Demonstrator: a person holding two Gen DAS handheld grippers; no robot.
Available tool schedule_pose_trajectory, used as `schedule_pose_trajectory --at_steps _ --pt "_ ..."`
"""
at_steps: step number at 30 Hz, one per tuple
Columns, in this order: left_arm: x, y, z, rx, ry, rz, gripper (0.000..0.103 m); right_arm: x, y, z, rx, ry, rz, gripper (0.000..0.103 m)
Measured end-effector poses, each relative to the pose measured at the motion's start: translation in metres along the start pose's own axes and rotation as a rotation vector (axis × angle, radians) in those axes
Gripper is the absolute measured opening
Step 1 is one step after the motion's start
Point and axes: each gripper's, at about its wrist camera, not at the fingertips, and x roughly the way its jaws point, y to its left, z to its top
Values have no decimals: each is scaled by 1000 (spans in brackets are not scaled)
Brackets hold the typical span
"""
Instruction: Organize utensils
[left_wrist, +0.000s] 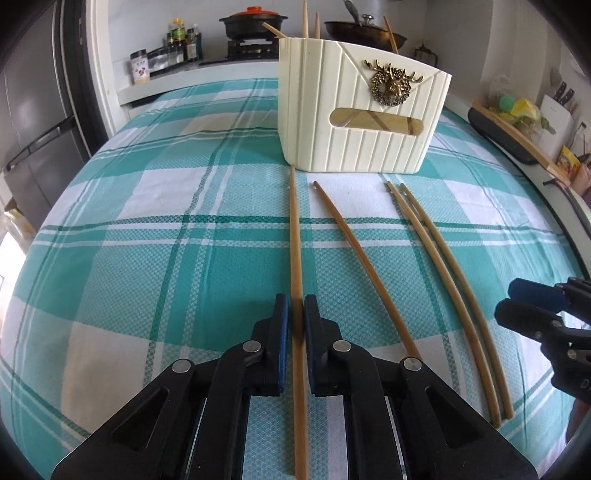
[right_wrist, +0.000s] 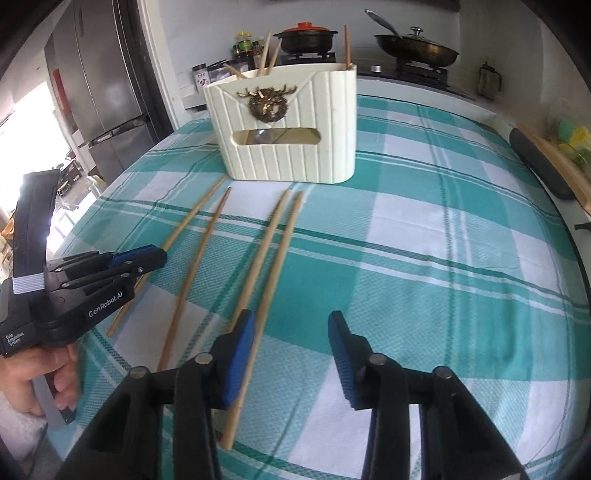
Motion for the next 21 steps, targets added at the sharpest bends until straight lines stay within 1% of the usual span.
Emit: schedule_pose_trajectory --at_steps 2,4,5,6,8,12,18,21 --pt "-3 1 -3 1 -2 -3 7 9 5 0 -4 36 6 31" --pt "-4 1 -5 3 -5 -5 7 18 8 -2 -7 83 11 23" --pt "-5 1 -6 3 -4 -6 7 17 11 -2 -23 72 -4 23" --pt "-5 1 -6 4 -4 -7 7 18 14 -2 -38 81 -20 21" --pt "-5 2 -6 0 -2 -6 5 18 16 -3 -39 93 -74 8" --pt "-13 10 -13 6 10 -19 5 9 0 -11 18 94 -131 7" --pt "-47 44 -49 9 52 -63 5 -28 -23 -54 -8 115 -235 7" --pt "-64 56 -65 -1 85 -95 6 -48 -37 -74 7 134 -247 8"
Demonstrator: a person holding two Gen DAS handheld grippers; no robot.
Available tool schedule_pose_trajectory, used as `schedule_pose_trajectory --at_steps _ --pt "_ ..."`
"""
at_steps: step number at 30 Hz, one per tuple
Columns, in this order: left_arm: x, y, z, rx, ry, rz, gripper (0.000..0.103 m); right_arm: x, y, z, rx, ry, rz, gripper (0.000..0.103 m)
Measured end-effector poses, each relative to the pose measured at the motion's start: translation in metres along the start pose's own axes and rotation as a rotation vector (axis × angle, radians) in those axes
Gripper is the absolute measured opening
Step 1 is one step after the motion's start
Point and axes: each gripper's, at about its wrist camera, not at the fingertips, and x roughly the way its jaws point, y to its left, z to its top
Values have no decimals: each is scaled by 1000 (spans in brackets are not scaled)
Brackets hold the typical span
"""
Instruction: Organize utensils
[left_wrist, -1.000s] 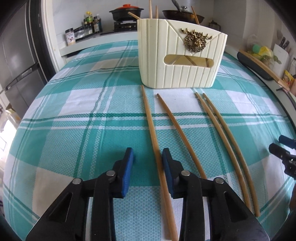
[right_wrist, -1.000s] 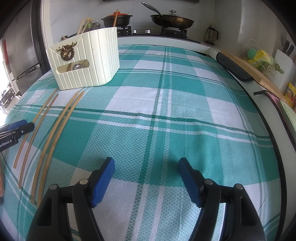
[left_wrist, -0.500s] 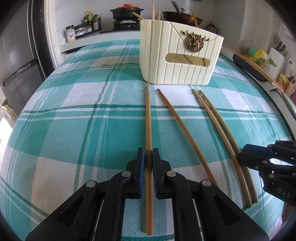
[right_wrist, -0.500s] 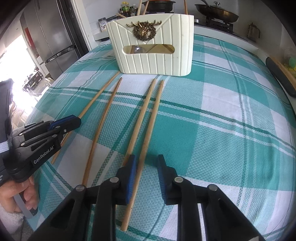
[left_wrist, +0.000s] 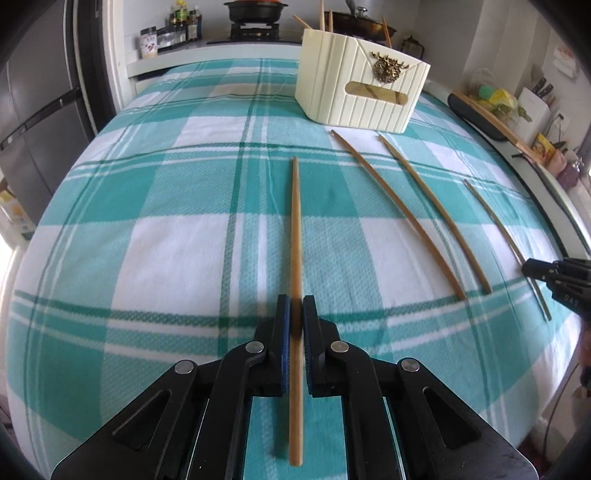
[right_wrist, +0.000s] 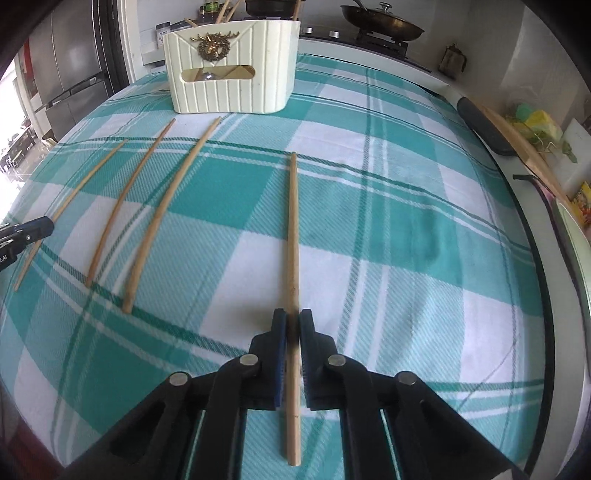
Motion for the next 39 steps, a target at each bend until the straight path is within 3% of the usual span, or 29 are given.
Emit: schedule_pose_trajectory --at_steps 2,3,4,6,9,12,22,26,27,28,29,33,39 --pt "-5 2 -4 -3 13 -14 11 -7 -8 -9 17 -1 18 8" --pt "-6 1 -3 -1 20 -29 26 -9 -11 -11 28 -4 32 11" --pt "-5 1 -1 4 21 -49 49 -10 -14 -12 37 -4 48 29" --pt "-4 2 7 15 16 -84 66 -11 -16 -11 40 -8 69 57" --pt "5 -2 23 61 63 -141 66 -9 -11 -4 -3 6 75 57" --pt "21 -3 42 114 111 -122 66 0 -4 6 -56 52 93 56" --pt "65 -13 89 244 195 13 60 32 -16 57 -61 140 137 55" --pt "70 -23 97 272 207 -3 37 50 -17 92 -52 141 133 38" --pt "71 -25 99 274 209 -19 18 54 -17 100 -45 138 128 28" --pt "72 -26 101 270 211 -27 6 57 -18 108 -31 136 129 15" --pt "73 -26 103 259 213 -28 5 61 -18 114 -20 142 133 7" --pt "62 -24 110 224 145 -26 4 58 -19 124 7 104 123 6" --pt "-22 -21 118 203 -72 -118 4 -23 -25 116 24 -107 216 6"
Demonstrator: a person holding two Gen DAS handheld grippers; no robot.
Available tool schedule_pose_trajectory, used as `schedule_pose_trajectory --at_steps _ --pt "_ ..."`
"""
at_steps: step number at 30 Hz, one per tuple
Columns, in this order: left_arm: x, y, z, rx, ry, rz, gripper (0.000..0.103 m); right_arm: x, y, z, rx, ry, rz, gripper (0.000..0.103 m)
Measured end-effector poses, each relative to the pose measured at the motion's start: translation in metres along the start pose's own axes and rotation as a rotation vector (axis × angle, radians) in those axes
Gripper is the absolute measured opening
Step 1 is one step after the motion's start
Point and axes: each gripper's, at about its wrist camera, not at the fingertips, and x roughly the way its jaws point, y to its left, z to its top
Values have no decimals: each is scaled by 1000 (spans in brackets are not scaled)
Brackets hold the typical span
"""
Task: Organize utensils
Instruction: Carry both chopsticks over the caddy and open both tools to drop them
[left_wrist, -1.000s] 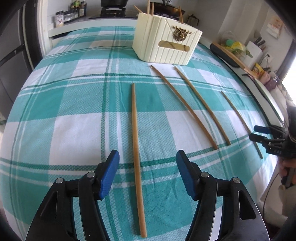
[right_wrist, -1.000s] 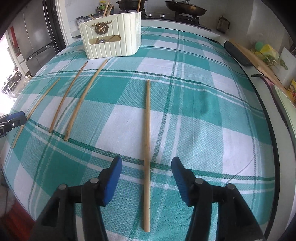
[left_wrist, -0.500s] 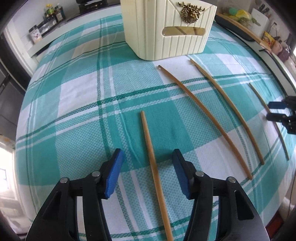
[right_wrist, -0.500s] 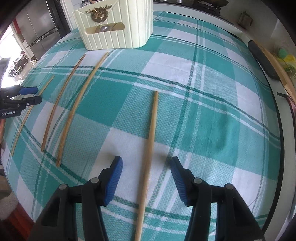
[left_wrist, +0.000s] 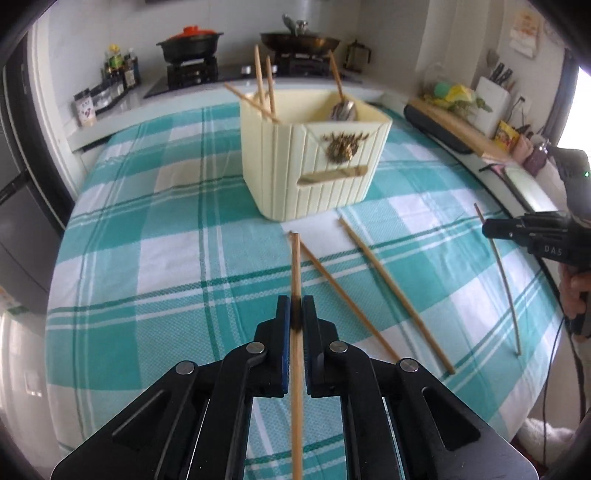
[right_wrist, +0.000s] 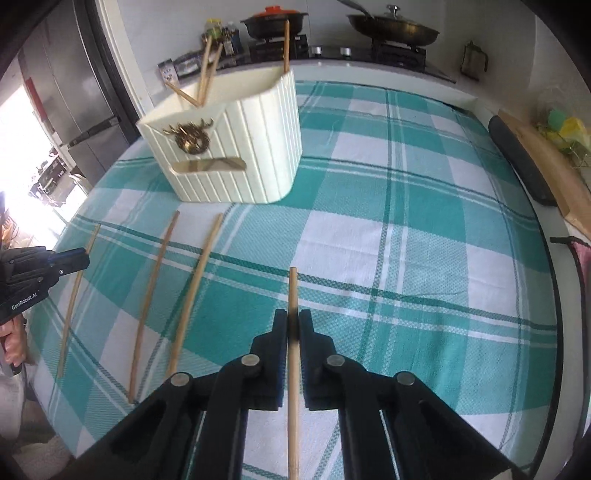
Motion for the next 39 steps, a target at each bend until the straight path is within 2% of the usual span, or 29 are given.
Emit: schedule_pose_trajectory --at_steps 5,12,18,29,34,39 --pt "-57 -5 4 5 -135 -60 4 -72 13 -9 -54 -135 18 6" --pt "-85 -8 9 -14 -228 -128 4 -133 22 -14 -34 -305 43 6" --pt "-98 -6 21 -30 -286 -141 4 -147 25 3 -3 -401 47 6" --pt "-123 3 54 -1 -367 -119 4 -158 15 57 10 -440 27 7" --pt "-136 6 84 11 -436 -91 4 -164 12 87 14 -484 1 6" --pt "-142 15 129 -15 -538 -78 4 -169 10 124 17 -553 -1 6"
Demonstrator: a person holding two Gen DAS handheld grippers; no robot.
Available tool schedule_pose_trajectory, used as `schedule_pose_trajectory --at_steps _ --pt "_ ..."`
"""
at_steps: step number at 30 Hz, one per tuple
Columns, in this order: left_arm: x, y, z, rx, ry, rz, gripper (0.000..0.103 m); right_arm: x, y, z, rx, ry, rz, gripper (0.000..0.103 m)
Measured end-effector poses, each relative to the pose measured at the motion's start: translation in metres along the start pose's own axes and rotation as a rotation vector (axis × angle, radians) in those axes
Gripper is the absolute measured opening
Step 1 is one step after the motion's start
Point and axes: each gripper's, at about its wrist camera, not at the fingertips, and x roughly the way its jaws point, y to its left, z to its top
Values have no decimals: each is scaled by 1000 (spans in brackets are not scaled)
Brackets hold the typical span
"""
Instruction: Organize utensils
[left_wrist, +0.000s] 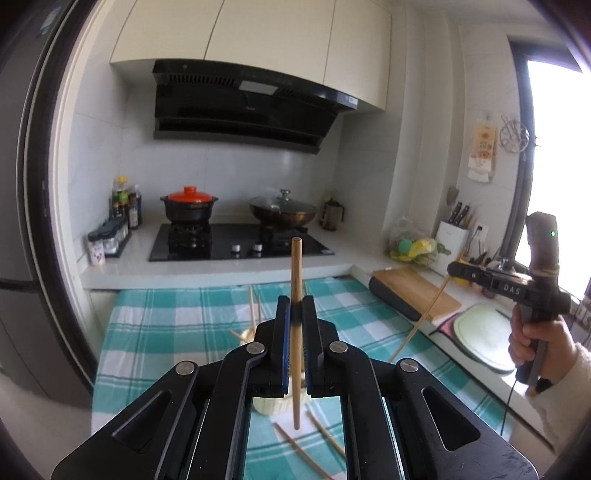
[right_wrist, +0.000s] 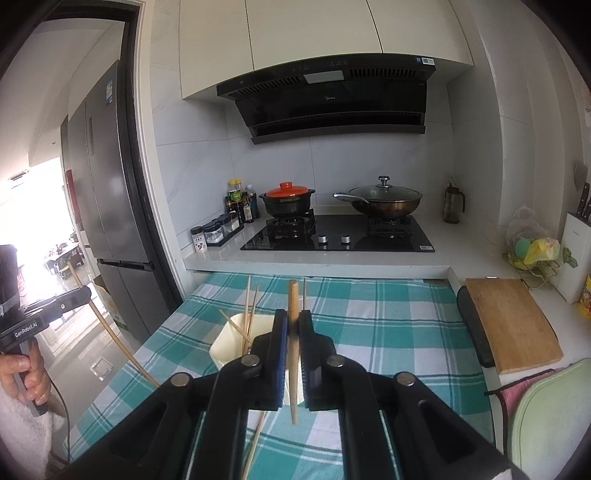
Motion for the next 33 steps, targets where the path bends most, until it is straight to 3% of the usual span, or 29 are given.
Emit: schedule_pose_trajectory --at_steps 6,10,19,22,23,24,25,27,28,33 --pt "49 -2 29 22 -89 46 4 30 16 31 -31 -88 10 6" --pt "93 -1 22 10 -62 60 4 66 27 32 -69 -102 20 6" --pt "188 25 -35 -94 232 45 4 190 31 -17 -36 238 115 6" --pt "203 29 -48 -116 294 64 5 215 33 -30 -25 294 123 10" --pt "203 30 -50 -132 303 77 8 220 34 -32 -16 303 118 10" --pt "201 32 -50 -154 307 75 20 221 33 -32 0 300 117 20" --pt "196 33 -50 -176 307 65 42 219 32 -31 26 286 122 38" --pt "180 35 -49 -195 293 69 67 206 30 -27 70 241 138 49" --pt "172 35 -49 -187 289 80 74 197 30 -26 70 230 141 49" --pt "129 39 -84 -152 378 102 87 153 30 -49 -20 249 99 54"
